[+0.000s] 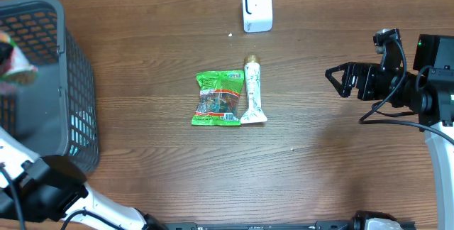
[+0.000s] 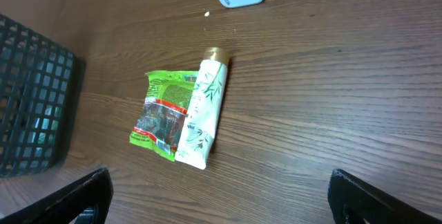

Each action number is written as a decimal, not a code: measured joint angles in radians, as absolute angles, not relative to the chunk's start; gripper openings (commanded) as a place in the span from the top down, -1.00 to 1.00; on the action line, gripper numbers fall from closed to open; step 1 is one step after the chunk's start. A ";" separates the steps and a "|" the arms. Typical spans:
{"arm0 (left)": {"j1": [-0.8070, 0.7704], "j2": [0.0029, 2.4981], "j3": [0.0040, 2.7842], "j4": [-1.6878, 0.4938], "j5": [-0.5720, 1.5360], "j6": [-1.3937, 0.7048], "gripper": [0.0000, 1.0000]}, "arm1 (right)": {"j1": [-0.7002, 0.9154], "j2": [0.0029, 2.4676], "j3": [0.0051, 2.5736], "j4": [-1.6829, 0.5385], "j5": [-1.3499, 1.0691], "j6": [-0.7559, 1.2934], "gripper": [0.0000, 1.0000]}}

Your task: Scan the item barcode

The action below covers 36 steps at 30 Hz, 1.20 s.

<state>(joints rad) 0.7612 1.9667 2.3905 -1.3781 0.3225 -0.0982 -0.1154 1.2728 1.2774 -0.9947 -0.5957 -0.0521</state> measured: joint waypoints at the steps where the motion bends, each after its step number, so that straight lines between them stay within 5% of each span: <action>1: 0.737 1.966 2.432 -1.398 0.323 -0.098 -0.04 | -0.115 1.273 1.277 -0.995 -0.595 -0.052 -1.00; 19: -0.046 2.037 2.565 -1.687 0.352 -0.102 -0.12 | -0.115 1.273 1.277 -0.997 -0.598 -0.052 -1.00; 36: -0.523 2.550 2.553 -1.375 0.469 -0.385 -0.04 | -0.115 1.273 1.277 -1.030 -0.558 -0.052 -1.00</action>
<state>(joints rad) -0.5228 2.5500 2.5526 -1.3754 0.4686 -0.3855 -0.1154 1.2728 1.2774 -1.0298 -0.5575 -0.0521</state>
